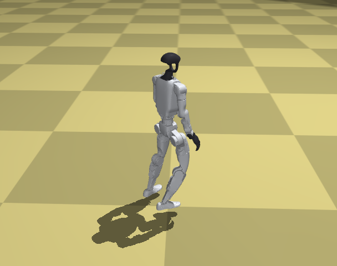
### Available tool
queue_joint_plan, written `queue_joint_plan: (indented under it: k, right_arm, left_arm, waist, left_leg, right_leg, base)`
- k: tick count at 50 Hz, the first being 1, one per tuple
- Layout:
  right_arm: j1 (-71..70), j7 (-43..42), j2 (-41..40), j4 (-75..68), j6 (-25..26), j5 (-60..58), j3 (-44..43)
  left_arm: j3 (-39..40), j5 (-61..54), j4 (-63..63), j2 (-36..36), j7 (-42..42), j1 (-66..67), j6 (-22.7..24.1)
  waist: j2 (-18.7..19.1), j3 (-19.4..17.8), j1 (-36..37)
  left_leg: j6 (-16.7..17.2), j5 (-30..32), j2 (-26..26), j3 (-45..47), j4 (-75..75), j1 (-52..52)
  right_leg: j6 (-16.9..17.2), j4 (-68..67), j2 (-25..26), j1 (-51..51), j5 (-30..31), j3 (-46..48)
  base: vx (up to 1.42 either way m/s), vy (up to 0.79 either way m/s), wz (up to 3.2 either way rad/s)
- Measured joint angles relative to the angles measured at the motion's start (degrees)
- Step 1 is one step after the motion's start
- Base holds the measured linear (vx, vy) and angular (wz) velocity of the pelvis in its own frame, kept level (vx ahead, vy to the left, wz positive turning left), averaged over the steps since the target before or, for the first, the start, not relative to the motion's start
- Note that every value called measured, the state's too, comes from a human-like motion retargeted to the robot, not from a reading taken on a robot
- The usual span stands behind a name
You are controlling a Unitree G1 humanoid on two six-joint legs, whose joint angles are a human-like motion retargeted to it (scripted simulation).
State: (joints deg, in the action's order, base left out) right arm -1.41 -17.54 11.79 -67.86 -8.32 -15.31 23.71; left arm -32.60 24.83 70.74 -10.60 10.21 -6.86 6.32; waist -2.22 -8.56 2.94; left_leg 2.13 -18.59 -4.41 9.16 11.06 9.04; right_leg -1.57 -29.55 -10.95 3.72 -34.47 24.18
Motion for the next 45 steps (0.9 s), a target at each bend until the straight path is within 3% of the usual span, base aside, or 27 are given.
queue_joint_plan:
  k: [45]
  right_arm:
    - [-0.2,-1.0,0.7,-0.8,0.0,0.8,-0.2]
  left_arm:
    - [-0.3,0.6,0.0,1.0,1.4,-0.2,0.2]
  waist:
    - [0.3,-0.3,-0.5]
  left_leg:
    - [0.1,-0.7,0.0,0.5,0.3,-0.8]
  right_leg:
    - [0.3,0.5,-0.1,-0.2,0.7,0.4]
  base:
    - [0.00,0.00,0.00]
